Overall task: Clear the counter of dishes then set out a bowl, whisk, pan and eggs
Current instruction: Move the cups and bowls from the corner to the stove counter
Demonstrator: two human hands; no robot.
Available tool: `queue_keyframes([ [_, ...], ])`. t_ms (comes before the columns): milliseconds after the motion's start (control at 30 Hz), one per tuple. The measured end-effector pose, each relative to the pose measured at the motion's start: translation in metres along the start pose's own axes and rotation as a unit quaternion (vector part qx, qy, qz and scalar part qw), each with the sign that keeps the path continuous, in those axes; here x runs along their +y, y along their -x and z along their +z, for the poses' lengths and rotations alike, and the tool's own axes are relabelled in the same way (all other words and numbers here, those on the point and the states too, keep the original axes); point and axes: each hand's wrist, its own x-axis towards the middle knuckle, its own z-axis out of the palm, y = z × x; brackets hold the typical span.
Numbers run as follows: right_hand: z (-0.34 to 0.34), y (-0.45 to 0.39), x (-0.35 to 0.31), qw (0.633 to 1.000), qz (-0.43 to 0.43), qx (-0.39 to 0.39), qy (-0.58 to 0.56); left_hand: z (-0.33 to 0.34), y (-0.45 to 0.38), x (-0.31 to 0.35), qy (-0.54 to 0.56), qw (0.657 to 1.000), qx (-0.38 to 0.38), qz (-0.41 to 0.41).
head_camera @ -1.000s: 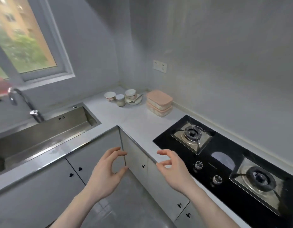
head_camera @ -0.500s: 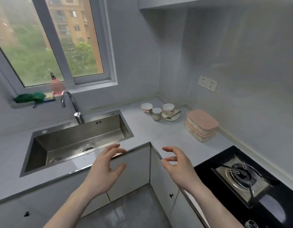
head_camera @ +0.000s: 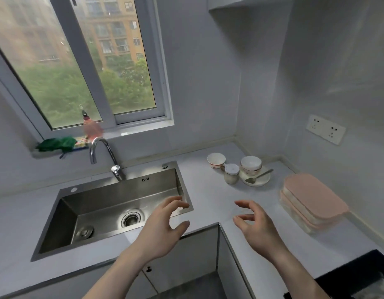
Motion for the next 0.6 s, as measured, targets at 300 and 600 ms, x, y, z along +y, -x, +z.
queue_keyframes([
  [300, 0.013, -0.088, 0.000, 0.998, -0.006, -0.046, 0.033, -0.016, -0.059, -0.076, -0.020, 0.997, -0.002, -0.073],
  [600, -0.007, -0.179, 0.036, 0.994, 0.071, 0.025, 0.079, 0.033, -0.219, -0.106, -0.018, 0.994, -0.094, -0.047],
])
